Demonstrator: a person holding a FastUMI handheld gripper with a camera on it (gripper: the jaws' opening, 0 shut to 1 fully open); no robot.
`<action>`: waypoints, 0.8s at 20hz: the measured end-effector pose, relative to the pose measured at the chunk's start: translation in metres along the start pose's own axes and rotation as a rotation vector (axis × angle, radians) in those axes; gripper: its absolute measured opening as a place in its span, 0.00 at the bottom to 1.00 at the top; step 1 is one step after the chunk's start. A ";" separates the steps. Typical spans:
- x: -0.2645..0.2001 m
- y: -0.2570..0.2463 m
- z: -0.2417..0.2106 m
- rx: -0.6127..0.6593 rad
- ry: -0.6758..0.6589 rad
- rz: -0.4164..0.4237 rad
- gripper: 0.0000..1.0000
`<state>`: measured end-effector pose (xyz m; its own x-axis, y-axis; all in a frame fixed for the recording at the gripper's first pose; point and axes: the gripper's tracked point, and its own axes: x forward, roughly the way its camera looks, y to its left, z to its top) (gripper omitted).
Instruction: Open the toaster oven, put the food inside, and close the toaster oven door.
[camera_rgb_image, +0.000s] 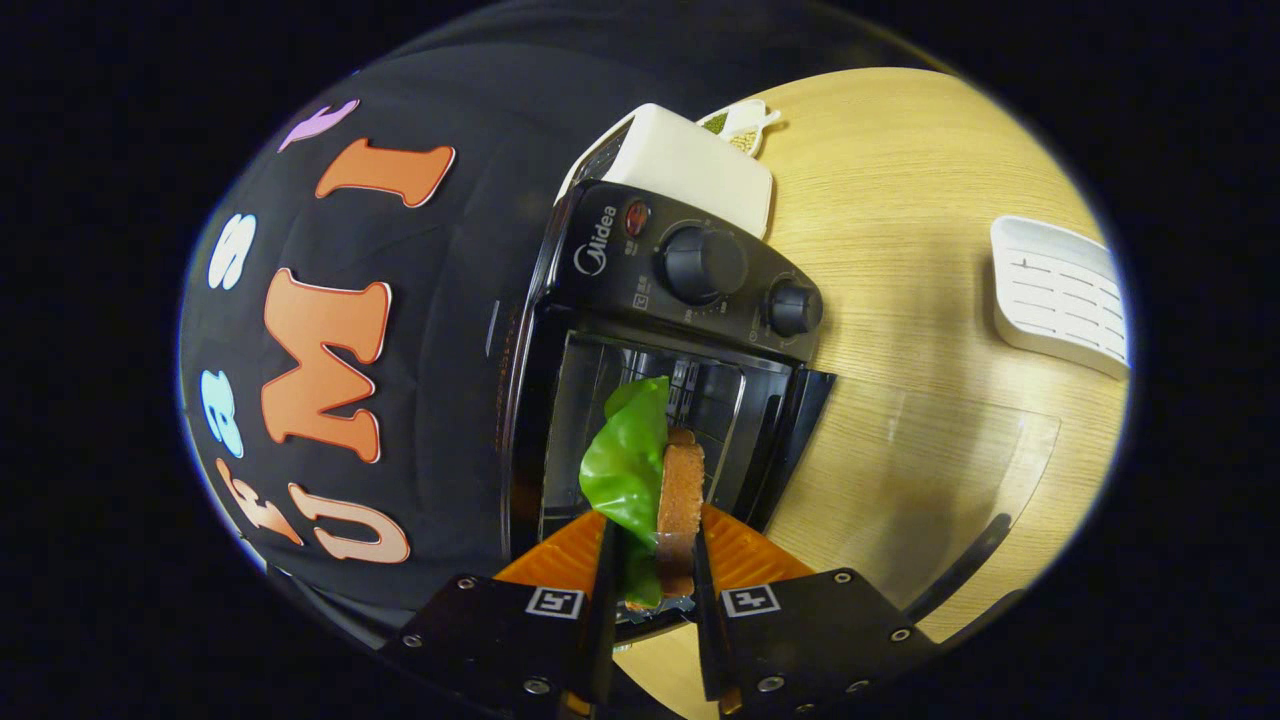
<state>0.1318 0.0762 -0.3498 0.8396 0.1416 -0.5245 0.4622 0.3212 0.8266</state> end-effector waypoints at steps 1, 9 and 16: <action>0.004 0.002 -0.003 0.013 0.004 -0.002 0.37; 0.029 -0.007 -0.033 -0.006 0.086 -0.057 0.56; 0.014 -0.013 -0.044 -0.056 0.138 -0.063 0.98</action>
<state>0.1249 0.1152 -0.3769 0.7605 0.2461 -0.6009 0.4925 0.3844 0.7808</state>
